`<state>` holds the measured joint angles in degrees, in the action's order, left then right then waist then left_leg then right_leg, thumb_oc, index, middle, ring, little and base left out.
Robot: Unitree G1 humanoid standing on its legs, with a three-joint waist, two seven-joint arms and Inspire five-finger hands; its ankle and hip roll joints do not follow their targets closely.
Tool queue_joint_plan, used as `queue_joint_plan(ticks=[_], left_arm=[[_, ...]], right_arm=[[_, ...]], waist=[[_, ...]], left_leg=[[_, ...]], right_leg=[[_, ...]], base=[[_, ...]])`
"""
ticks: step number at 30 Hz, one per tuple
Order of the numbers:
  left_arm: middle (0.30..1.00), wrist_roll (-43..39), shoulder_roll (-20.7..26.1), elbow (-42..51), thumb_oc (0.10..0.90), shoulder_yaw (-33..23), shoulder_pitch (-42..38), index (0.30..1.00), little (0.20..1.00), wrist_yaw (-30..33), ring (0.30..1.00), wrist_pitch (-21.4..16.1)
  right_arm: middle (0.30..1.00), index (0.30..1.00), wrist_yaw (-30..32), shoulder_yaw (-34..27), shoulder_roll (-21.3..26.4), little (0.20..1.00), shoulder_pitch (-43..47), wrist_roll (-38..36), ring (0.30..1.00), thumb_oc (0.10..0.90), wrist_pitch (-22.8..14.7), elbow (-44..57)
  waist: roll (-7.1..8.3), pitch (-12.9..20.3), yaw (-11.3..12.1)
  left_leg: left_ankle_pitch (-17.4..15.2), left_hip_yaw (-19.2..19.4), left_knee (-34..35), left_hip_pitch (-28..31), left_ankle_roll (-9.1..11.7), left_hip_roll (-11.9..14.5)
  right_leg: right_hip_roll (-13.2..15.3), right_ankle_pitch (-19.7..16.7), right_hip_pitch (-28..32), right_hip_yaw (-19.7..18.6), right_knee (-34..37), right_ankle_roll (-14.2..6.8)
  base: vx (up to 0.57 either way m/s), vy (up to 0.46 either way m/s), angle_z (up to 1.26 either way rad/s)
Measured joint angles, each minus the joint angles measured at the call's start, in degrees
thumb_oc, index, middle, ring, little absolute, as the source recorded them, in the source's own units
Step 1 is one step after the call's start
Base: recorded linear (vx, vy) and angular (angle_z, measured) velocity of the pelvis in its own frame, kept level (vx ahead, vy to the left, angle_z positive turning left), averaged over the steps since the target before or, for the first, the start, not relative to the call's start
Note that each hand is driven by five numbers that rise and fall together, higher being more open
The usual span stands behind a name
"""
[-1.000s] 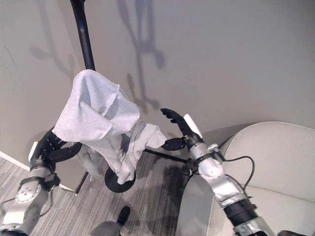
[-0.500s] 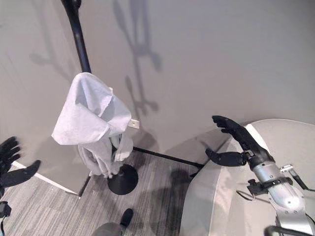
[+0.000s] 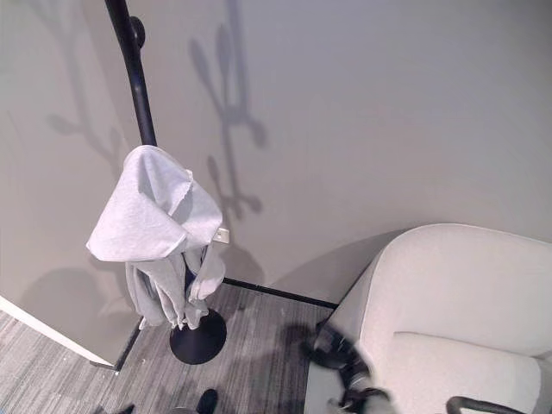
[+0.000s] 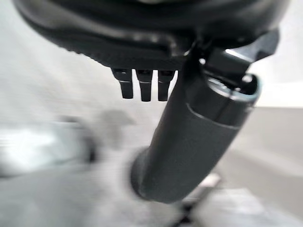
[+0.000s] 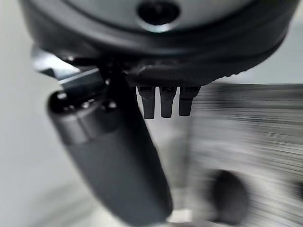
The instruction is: Hang the clothes on the sofa on the clothes rack.
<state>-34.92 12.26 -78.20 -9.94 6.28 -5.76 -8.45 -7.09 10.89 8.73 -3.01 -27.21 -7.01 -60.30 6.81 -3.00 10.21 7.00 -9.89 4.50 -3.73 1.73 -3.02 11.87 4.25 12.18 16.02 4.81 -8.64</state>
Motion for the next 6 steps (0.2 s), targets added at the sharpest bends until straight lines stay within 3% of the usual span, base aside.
queue_joint_plan(ticks=[1, 2, 4, 6], left_arm=[[0.9, 0.4, -0.7, 0.0, 0.8, 0.7, 0.2, 0.9, 0.9, 0.3, 0.9, 0.0], [0.9, 2.7, -1.9, -1.6, 0.8, 4.4, -0.1, 0.9, 0.9, 2.3, 0.9, -0.1], [0.9, 4.0, -2.5, -1.4, 0.8, 4.8, -0.4, 0.9, 0.9, 2.9, 0.9, 0.0], [0.9, 4.9, -2.2, -0.2, 0.8, 7.2, -0.9, 0.9, 0.9, 5.1, 0.9, -0.2]], right_arm=[[0.9, 0.9, 0.5, 0.2, -1.7, 0.9, 0.1, 0.0, 0.9, 0.8, 0.3, -2.0], [0.9, 0.9, 2.2, 0.0, -6.8, 0.9, 4.7, -1.5, 0.9, 0.8, 0.9, -15.0], [0.9, 0.9, 2.8, -0.4, -6.8, 0.9, 7.1, -3.0, 0.9, 0.8, 2.5, -17.5], [0.9, 0.9, 5.6, -4.7, -7.1, 0.9, 9.5, -7.7, 0.9, 0.8, 2.3, -22.7]], waist=[[-0.19, 0.1, 0.5], [-0.86, 0.6, 0.7], [-1.29, 0.8, 1.1], [-1.95, 1.3, 2.3]], left_leg=[[0.0, -0.1, 0.0, 0.1, 0.0, 0.0], [0.0, -0.2, 0.0, 0.2, 0.0, -0.2], [0.0, -0.3, -0.5, -0.1, 0.0, -0.3], [0.0, -1.4, -0.6, 0.1, 0.0, -0.8]], right_leg=[[0.0, 0.0, 0.0, 0.0, 0.0, 0.0], [0.0, 0.2, 0.3, 0.3, 0.1, 0.1], [-0.1, 0.3, 0.5, 0.5, 0.1, 0.3], [0.0, 0.7, 1.2, 2.1, 0.2, 0.6]], base=[[0.05, -0.011, 0.07], [0.05, -0.004, -0.01], [0.05, 0.009, 0.13], [0.04, 0.014, 0.31]])
